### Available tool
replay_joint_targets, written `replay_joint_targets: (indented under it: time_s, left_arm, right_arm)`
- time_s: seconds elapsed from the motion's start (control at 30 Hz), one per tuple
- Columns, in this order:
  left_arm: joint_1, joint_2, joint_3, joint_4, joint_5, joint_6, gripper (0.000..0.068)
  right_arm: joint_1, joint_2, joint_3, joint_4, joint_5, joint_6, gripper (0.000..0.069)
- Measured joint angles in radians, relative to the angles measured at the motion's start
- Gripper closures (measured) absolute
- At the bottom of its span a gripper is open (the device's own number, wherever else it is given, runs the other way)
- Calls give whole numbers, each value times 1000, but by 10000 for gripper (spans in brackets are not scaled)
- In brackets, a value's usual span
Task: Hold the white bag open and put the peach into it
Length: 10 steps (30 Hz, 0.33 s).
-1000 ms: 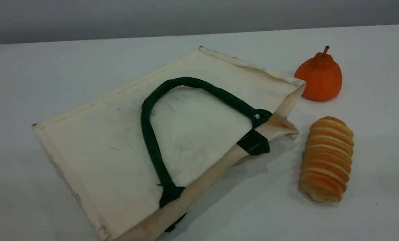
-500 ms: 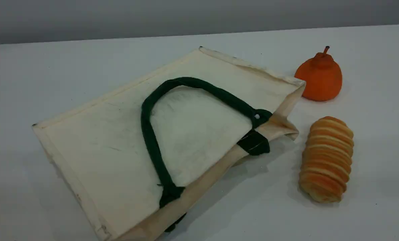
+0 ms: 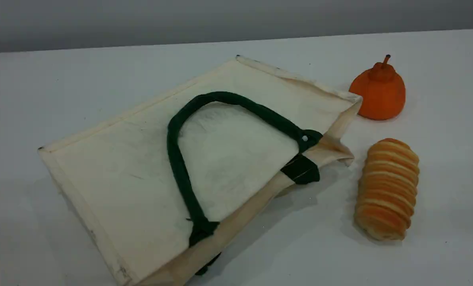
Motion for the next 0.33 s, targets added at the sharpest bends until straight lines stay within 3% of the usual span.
replay_joint_targets:
  time_s: [0.33]
  left_arm:
    - [0,0,0,0,0,1,584]
  right_arm:
    - [0,0,0,0,0,-2,568]
